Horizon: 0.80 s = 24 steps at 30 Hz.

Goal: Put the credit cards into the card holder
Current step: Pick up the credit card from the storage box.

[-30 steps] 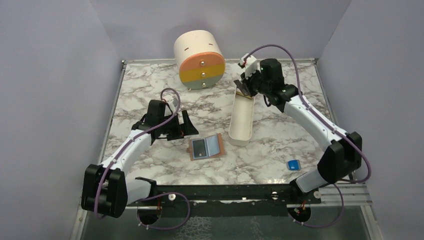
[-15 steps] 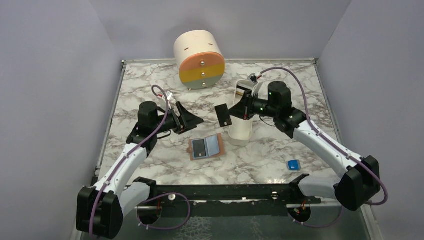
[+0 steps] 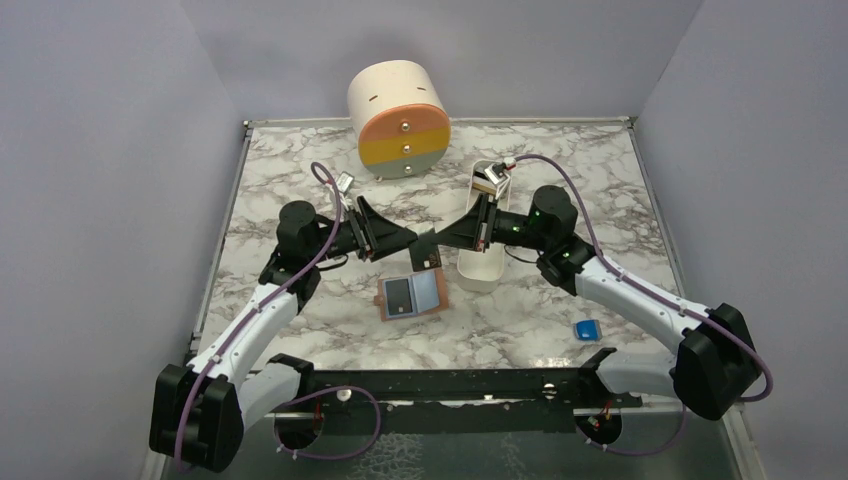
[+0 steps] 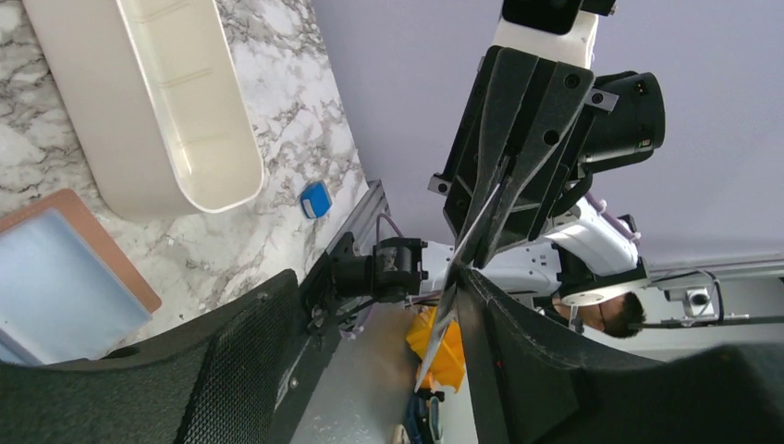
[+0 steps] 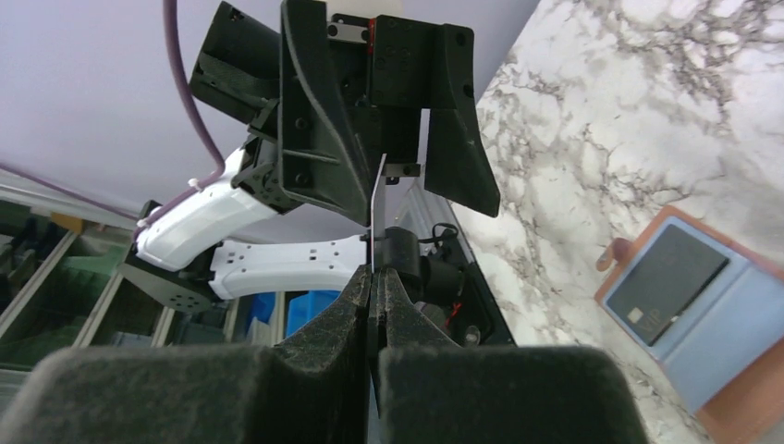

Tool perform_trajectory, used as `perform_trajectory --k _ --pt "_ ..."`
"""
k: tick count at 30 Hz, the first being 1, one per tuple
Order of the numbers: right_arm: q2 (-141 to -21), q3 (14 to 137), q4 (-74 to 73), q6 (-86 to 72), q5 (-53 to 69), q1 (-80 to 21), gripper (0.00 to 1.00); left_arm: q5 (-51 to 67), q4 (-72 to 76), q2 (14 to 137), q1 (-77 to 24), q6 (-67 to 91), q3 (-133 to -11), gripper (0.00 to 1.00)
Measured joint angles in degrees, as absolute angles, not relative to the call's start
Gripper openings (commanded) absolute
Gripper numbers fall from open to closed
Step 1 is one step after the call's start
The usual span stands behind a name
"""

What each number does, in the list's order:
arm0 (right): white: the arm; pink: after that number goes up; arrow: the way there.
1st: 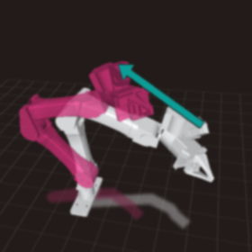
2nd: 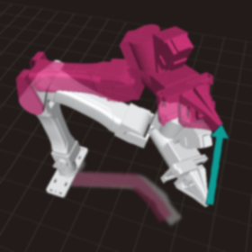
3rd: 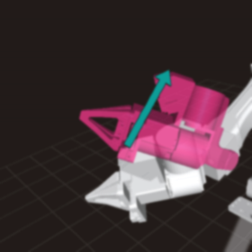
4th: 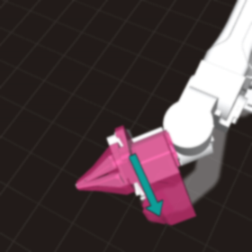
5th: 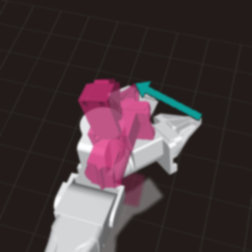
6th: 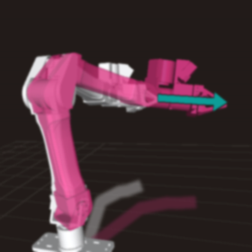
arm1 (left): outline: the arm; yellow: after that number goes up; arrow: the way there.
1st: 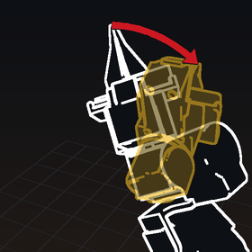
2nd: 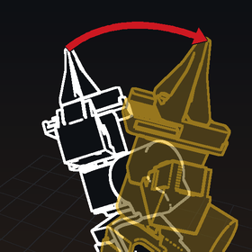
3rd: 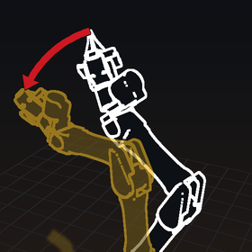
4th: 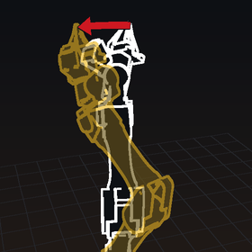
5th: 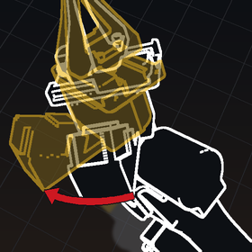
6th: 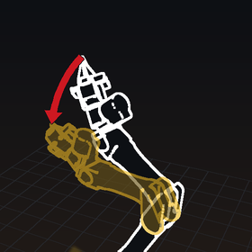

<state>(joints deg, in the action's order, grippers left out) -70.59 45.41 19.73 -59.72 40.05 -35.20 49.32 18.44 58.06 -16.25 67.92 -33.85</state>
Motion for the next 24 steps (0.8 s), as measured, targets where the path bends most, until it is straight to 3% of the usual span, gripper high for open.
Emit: perform_trajectory --k 4,6,8,13,19,24 --pt "-71.02 45.28 21.54 -61.80 39.99 -36.47 0.01 49.93 21.28 58.19 -16.64 70.28 -33.82 0.40" --pt "-71.29 45.25 22.11 -62.24 39.94 -36.60 0.01 50.13 22.65 58.17 -16.64 71.48 -33.82 0.17" --pt "-71.72 45.25 22.17 -62.35 39.86 -36.71 0.01 50.19 23.70 58.02 -16.75 72.23 -33.82 0.01" --pt "-72.03 45.25 20.10 -61.54 39.05 -36.71 0.04 50.11 25.52 56.62 -16.91 73.06 -33.43 0.00" --pt "-72.01 45.56 15.97 -57.71 38.35 -36.82 0.37 49.89 25.61 56.36 -16.91 72.40 -31.70 0.00" --pt "-70.70 45.69 10.96 -53.01 35.68 -36.82 0.40 49.65 25.28 56.66 -16.91 70.87 -29.95 0.00"
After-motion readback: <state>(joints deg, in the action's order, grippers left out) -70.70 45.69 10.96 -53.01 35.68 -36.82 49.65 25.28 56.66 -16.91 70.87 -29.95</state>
